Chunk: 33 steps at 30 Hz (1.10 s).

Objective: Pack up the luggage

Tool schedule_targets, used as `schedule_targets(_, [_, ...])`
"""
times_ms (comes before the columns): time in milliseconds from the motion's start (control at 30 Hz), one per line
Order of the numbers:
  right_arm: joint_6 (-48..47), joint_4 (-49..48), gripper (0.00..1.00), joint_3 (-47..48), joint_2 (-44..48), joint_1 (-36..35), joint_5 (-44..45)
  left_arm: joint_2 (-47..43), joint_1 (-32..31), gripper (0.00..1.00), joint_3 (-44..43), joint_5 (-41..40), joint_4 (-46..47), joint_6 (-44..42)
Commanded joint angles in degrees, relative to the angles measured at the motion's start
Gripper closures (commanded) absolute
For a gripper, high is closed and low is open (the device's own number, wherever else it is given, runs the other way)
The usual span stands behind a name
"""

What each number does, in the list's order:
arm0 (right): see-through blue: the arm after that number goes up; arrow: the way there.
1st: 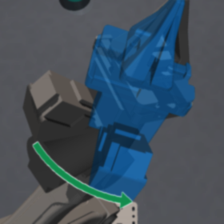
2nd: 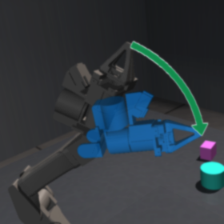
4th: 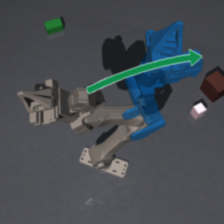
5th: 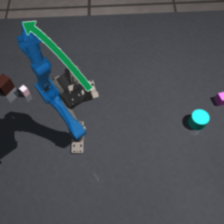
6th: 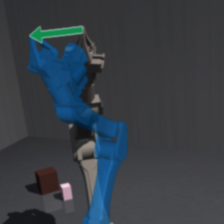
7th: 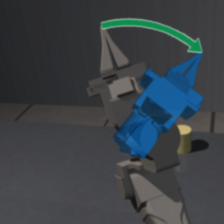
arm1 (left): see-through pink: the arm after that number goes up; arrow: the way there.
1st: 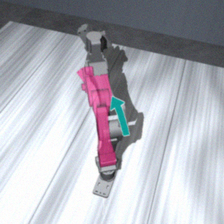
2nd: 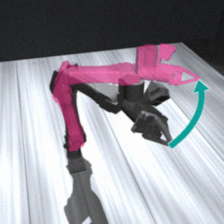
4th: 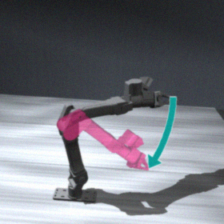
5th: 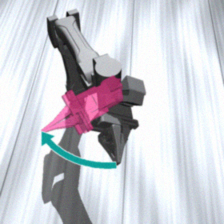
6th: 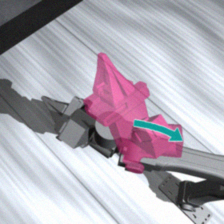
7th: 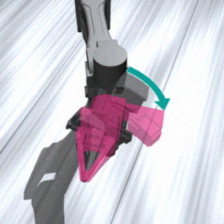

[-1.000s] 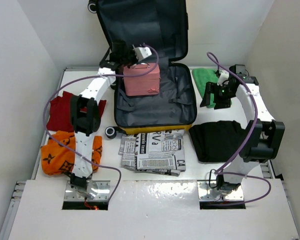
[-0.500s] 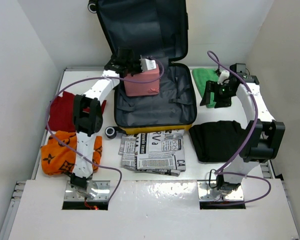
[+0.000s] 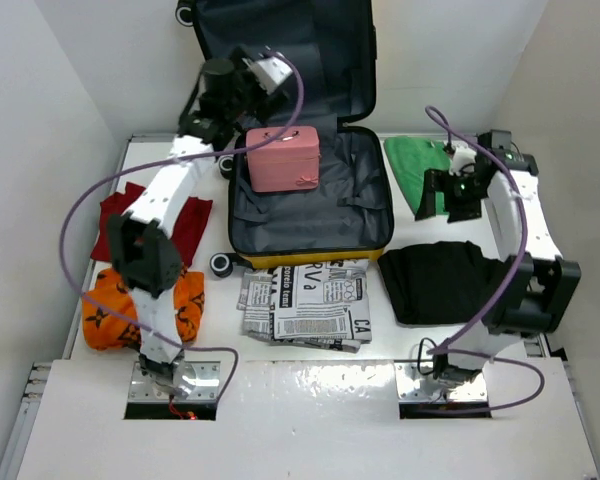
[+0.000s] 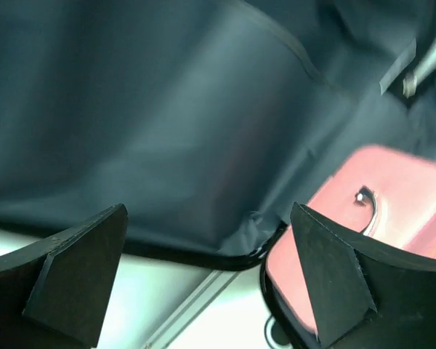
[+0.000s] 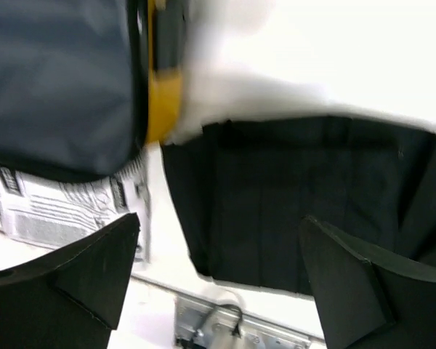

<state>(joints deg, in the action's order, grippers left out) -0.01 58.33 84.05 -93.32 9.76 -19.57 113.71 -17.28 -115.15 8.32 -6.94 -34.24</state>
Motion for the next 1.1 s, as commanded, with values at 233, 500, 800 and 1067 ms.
schedule_targets(233, [-9.05,1.79,0.06,-24.18,24.48,-14.05,-5.72,-37.11,1.98,0.00,25.13,0.21,-13.97,24.29])
schedule_targets(500, [19.82,-14.03,0.12,-40.95,31.08,-20.92,-19.89,-55.50,7.96,0.00,42.63,1.53,-15.21,36.60])
schedule_targets(800, [45.79,-41.17,0.09,-60.66,39.26,-34.17,-7.18,-61.77,10.07,0.00,48.27,2.14,-15.82,39.77])
schedule_targets(1067, [49.31,-45.74,0.03,-63.22,34.52,-36.65,6.65,-61.77,10.60,0.00,48.88,1.53,-14.69,40.92])
